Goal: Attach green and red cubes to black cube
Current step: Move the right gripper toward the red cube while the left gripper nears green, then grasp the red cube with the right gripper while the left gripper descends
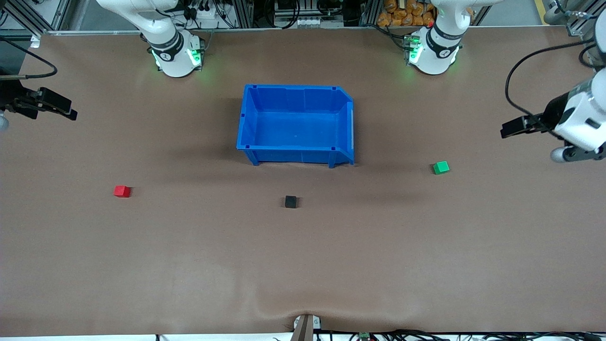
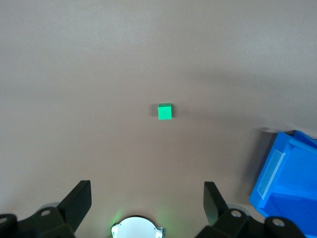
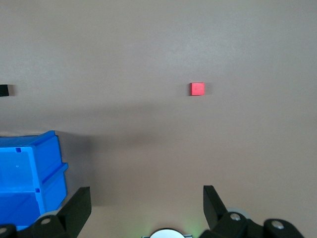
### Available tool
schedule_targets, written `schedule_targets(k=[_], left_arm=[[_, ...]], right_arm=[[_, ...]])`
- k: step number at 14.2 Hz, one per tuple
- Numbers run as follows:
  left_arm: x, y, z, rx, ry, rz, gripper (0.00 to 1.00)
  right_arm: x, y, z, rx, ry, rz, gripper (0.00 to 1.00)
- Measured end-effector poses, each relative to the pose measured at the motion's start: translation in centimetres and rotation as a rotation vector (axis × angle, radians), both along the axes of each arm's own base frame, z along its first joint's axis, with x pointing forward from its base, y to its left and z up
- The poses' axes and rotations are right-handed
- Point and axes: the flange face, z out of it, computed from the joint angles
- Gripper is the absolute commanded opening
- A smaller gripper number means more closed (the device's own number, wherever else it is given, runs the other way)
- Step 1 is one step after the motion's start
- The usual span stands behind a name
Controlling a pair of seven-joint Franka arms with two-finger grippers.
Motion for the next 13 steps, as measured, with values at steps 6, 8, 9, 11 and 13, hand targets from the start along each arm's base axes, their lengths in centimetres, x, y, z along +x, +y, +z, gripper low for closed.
schedule_targets(k=[6, 8, 9, 11, 13], left_arm=[[1.5, -0.4, -2.6, -0.007, 0.008, -0.008, 1.00], [1.7, -0.4, -2.7, -0.008, 0.005, -0.009, 1.00], [1.7, -0.4, -2.8, -0.008, 0.003, -0.009, 1.00], [1.8, -0.4, -2.7, -0.008, -0.003, -0.009, 1.00], [1.8, -0.4, -2.7, -0.008, -0.004, -0.009, 1.00]], right_arm=[[3.8, 2.3, -5.9, -0.006, 0.075, 0.038, 1.00], [6.8, 2.6, -11.2, -0.013, 0.142, 0.041, 1.00], [8.3, 2.6, -14.0, -0.017, 0.173, 0.039, 1.00], [10.4, 1.9, -17.4, -0.028, 0.208, 0.020, 1.00], [11.3, 0.3, -18.2, -0.068, 0.194, 0.005, 1.00]])
